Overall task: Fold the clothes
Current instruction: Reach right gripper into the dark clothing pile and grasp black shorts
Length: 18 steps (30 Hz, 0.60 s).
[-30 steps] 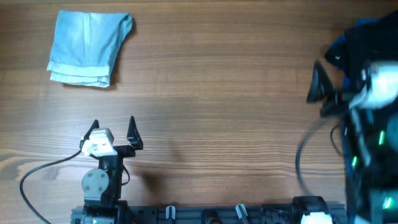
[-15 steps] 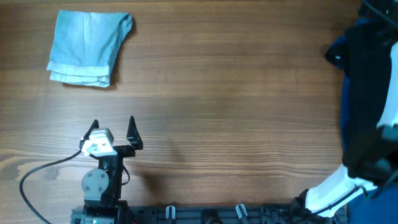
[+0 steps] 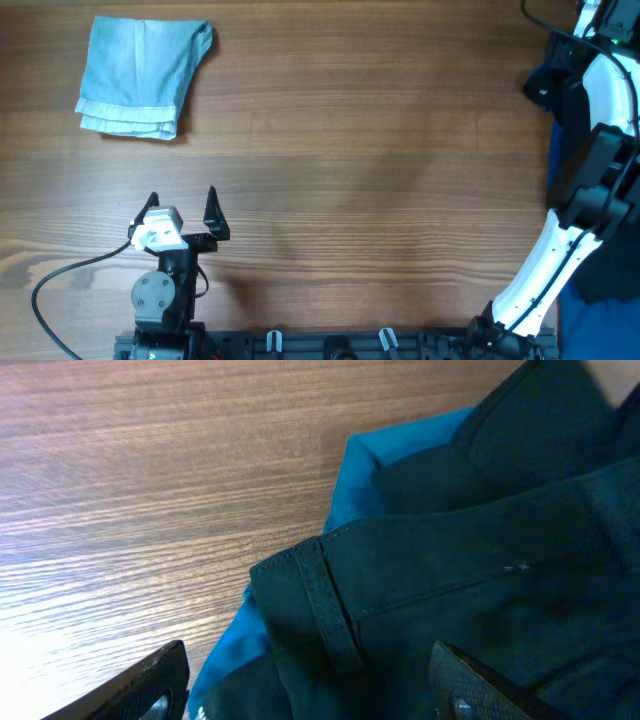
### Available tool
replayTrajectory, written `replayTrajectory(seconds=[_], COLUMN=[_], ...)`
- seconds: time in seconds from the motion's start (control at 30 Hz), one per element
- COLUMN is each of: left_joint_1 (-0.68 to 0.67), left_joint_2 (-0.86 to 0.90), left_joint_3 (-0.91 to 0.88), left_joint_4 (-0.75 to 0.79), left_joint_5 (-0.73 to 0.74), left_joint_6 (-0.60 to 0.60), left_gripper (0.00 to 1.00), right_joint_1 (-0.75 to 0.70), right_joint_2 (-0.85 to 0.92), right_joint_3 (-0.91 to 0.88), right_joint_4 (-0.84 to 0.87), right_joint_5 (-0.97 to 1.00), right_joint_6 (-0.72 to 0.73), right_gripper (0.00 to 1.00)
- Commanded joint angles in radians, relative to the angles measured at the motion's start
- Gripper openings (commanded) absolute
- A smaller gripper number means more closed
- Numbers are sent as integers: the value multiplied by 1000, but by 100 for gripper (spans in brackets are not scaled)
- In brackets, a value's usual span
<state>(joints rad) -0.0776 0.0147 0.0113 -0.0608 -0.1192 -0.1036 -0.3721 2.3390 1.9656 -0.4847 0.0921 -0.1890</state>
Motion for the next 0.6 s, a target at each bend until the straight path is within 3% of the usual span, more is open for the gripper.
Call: replayTrajectory(seconds=[0.0, 0.07, 0.1, 0.17, 0.23, 0.27, 0.43, 0.57], left_joint_1=[-5, -5, -5, -5, -5, -5, -5, -5], left_joint_2=[-7, -7, -7, -7, -7, -7, -7, -7], left_joint_3=[-5, -5, -5, -5, -5, -5, -5, -5], left_joint_4=[1, 1, 1, 1, 1, 1, 1, 1], left_joint_5=[-13, -13, -13, -13, -13, -13, -13, -13], left_joint_6=[-10, -10, -10, -10, -10, -10, -10, -10], left_gripper=[100, 100, 100, 100, 100, 100, 100, 100], right_joint_1=[-9, -13, -17, -29, -45, -51, -60, -60], right_joint_2=[38, 45, 45, 45, 45, 45, 48, 50], right_joint_3=[19, 18, 16, 10, -5, -11, -11, -46], right_joint_4=[10, 14, 13, 10, 6, 6, -3, -1], right_joint_5=[25, 25, 25, 25, 24, 25, 23, 4], right_joint_6=[-10, 8, 9, 10, 19, 34, 35, 34], right_gripper=[79, 78, 66, 53, 71, 73, 68, 70])
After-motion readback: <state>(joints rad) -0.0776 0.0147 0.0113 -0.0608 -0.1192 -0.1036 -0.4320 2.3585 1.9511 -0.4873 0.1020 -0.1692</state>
